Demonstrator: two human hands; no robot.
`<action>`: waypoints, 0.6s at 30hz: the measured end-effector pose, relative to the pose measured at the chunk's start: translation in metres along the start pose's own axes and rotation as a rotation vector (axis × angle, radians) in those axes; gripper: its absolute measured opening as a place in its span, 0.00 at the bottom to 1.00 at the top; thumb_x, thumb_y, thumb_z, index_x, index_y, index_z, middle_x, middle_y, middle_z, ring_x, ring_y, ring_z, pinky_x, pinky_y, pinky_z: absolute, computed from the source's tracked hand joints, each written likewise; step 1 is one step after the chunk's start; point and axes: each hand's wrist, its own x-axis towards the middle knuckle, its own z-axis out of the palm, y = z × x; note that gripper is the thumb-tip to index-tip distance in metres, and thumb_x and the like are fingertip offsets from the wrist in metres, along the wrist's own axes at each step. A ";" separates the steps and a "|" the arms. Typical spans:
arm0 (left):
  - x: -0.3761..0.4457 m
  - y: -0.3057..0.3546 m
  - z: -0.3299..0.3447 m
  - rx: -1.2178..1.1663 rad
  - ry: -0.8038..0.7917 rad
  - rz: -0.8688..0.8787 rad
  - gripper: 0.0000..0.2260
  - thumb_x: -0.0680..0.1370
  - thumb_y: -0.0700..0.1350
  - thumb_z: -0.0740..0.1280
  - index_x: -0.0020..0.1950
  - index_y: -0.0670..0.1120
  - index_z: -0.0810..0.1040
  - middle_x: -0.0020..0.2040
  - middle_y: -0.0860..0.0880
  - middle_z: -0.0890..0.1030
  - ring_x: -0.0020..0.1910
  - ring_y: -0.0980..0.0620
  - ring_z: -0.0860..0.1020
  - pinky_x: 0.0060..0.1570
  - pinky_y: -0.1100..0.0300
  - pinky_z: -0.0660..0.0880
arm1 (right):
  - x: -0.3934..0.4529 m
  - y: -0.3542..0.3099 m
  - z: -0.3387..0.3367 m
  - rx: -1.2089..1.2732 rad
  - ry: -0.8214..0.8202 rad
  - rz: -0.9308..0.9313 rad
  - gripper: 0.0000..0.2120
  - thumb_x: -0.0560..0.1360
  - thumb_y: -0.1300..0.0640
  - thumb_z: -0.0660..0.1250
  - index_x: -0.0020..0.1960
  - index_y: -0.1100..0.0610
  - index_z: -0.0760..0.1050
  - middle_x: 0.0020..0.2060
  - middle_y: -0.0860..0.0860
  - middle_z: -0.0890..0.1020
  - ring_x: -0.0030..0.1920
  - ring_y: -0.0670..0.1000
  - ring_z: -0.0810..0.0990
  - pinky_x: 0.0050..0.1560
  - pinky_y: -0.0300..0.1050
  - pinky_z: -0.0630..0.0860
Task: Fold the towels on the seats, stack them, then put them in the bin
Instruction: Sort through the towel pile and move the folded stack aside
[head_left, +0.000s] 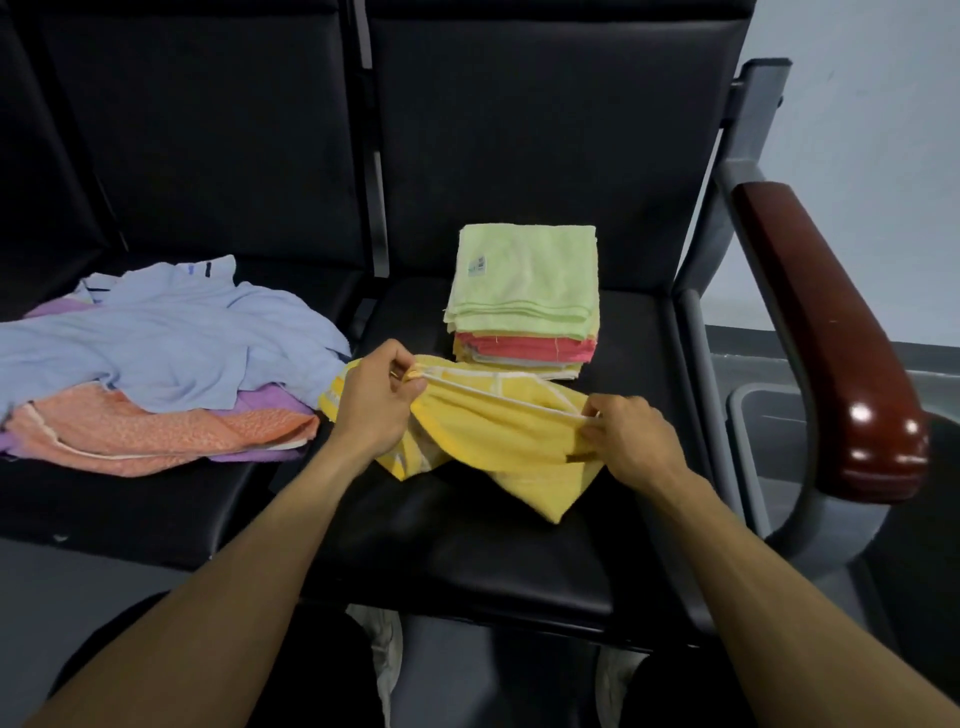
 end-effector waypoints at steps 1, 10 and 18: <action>-0.001 -0.003 -0.005 -0.002 0.022 -0.018 0.04 0.79 0.38 0.70 0.49 0.44 0.75 0.42 0.50 0.77 0.38 0.56 0.73 0.38 0.64 0.70 | -0.004 0.002 -0.002 0.002 0.027 0.013 0.06 0.78 0.53 0.62 0.44 0.53 0.74 0.42 0.51 0.77 0.44 0.59 0.77 0.39 0.49 0.68; 0.000 -0.021 -0.018 0.009 0.101 -0.130 0.04 0.80 0.39 0.69 0.52 0.44 0.75 0.48 0.48 0.77 0.41 0.53 0.74 0.42 0.58 0.70 | -0.019 0.010 -0.005 0.345 0.046 -0.066 0.09 0.70 0.59 0.75 0.38 0.49 0.75 0.35 0.45 0.81 0.37 0.46 0.79 0.38 0.45 0.75; 0.007 -0.037 -0.013 0.051 0.141 -0.235 0.04 0.80 0.37 0.68 0.54 0.42 0.75 0.49 0.46 0.77 0.49 0.46 0.75 0.48 0.56 0.69 | -0.018 0.026 -0.004 0.078 -0.089 -0.050 0.10 0.74 0.47 0.72 0.39 0.50 0.76 0.38 0.48 0.80 0.41 0.51 0.79 0.38 0.47 0.74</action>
